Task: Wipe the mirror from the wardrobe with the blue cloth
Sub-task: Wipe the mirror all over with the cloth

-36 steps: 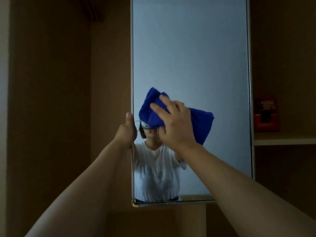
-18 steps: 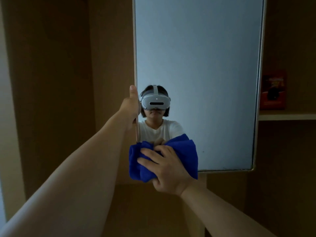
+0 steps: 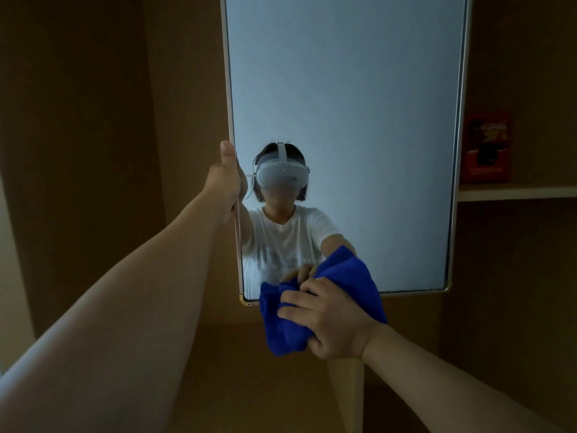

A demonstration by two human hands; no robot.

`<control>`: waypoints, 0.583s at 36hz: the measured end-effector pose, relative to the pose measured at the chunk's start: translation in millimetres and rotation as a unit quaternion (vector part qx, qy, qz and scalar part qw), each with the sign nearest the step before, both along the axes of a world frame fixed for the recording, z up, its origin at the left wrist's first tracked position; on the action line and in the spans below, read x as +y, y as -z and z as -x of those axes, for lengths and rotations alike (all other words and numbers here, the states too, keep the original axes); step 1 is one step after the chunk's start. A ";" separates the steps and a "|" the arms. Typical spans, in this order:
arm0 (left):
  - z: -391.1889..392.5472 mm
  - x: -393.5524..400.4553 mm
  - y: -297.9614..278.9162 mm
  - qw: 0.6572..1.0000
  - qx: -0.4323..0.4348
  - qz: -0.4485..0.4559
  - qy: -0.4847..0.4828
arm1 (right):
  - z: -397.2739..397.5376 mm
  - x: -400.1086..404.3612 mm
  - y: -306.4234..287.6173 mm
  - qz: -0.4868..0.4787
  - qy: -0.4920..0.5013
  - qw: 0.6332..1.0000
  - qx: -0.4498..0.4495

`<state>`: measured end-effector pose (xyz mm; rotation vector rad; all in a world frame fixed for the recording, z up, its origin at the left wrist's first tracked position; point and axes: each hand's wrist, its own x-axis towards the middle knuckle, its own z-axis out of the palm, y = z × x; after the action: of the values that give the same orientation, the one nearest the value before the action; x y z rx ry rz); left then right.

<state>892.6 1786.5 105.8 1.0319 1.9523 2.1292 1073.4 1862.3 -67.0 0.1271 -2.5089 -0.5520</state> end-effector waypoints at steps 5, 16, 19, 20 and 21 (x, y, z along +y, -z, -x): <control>-1.4 1.4 0.8 1.000 -0.001 -0.005 -0.016 | -33.7 18.2 0.3 0.011 0.040 0.999 0.007; -2.5 -0.2 4.2 0.999 0.027 -0.036 -0.024 | -59.0 14.3 -110.2 0.052 -0.010 0.949 0.311; -3.8 -1.6 5.2 0.998 0.037 -0.043 -0.015 | -57.9 16.2 -154.4 0.056 -0.003 0.922 0.383; -4.4 -1.8 4.8 0.998 0.039 -0.038 -0.020 | -56.2 18.5 -164.8 0.054 0.009 0.915 0.399; -4.8 -1.4 4.5 0.998 0.039 -0.035 -0.024 | -54.0 21.5 -172.1 0.051 0.030 0.909 0.412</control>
<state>897.5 1785.0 101.4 1.1084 1.9686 2.2302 1127.4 1883.9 105.1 -0.1913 -1.7062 -0.3826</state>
